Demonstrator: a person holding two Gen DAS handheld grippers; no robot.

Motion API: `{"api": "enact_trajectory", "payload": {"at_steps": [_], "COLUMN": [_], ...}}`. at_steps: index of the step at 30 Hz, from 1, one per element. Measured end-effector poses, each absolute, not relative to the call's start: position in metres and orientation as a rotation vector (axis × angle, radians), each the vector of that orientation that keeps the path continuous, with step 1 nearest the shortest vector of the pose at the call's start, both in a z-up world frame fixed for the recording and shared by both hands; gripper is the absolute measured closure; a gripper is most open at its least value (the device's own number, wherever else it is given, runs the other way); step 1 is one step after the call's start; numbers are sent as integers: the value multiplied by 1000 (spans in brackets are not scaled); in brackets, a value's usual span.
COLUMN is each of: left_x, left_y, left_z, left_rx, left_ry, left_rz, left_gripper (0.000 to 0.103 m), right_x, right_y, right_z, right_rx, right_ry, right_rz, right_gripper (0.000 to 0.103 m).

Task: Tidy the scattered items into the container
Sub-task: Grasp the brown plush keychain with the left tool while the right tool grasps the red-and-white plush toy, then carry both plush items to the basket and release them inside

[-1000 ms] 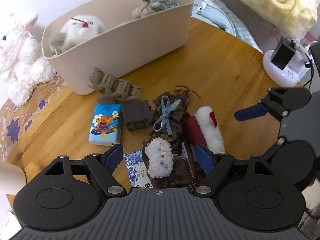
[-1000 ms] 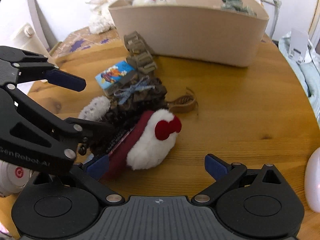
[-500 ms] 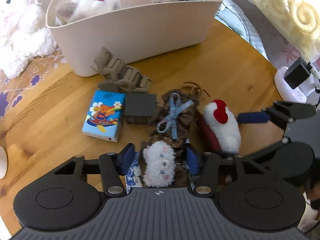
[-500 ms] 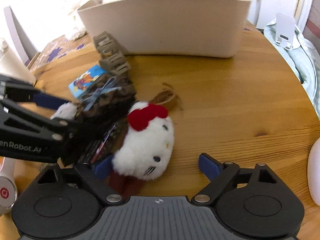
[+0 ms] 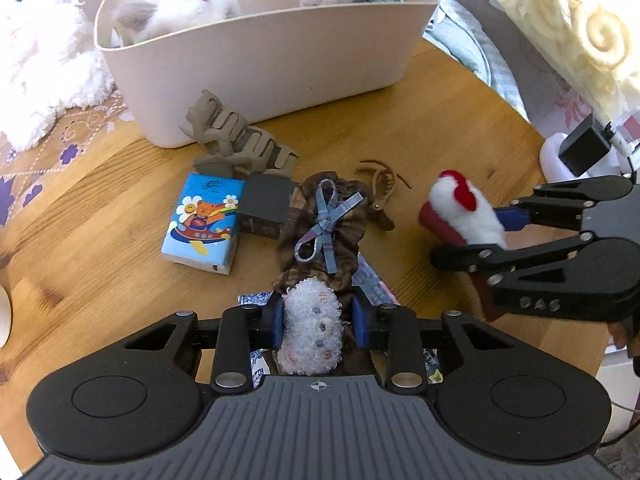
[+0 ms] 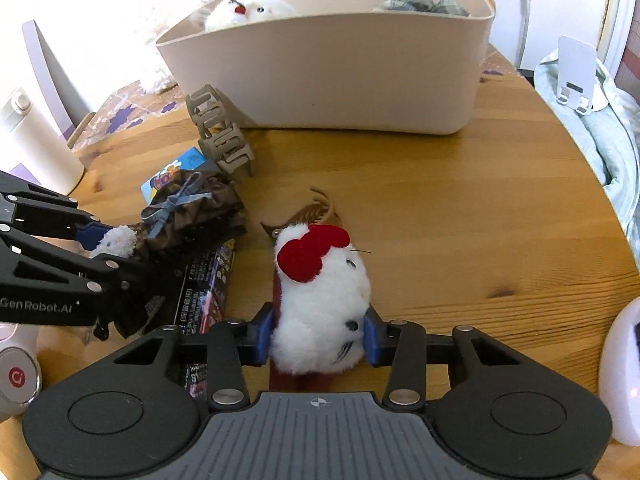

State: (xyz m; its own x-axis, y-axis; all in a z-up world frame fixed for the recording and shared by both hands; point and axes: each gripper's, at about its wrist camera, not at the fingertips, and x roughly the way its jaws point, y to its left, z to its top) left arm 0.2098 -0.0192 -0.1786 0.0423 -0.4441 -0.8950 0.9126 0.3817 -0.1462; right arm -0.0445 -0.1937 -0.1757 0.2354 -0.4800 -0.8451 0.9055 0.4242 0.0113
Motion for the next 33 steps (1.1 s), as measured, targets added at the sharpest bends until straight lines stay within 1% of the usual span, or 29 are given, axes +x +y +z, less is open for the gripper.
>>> {"api": "enact_trajectory", "payload": {"at_steps": [10, 19, 27, 30, 33], "left_x": [218, 239, 274, 290, 305], "left_y": [0, 2, -21, -37, -55], "left_z": [-144, -102, -67, -54, -45], "left_rx": [461, 416, 354, 360, 364], "left_ry": [1039, 958, 849, 801, 768], "left_rz": [-1140, -1064, -1014, -1002, -984], "left_gripper": [71, 71, 71, 71, 71], "right_x": [-75, -86, -75, -68, -57], "right_y": [-208, -245, -285, -298, -314], "right_z": [-131, -74, -34, -27, -22], "right_rx": [514, 421, 341, 330, 311], "right_ry": [861, 772, 712, 672, 672], "right_rz": [-1018, -1032, -1025, -1003, -993], "right_gripper": [63, 63, 63, 62, 62]}}
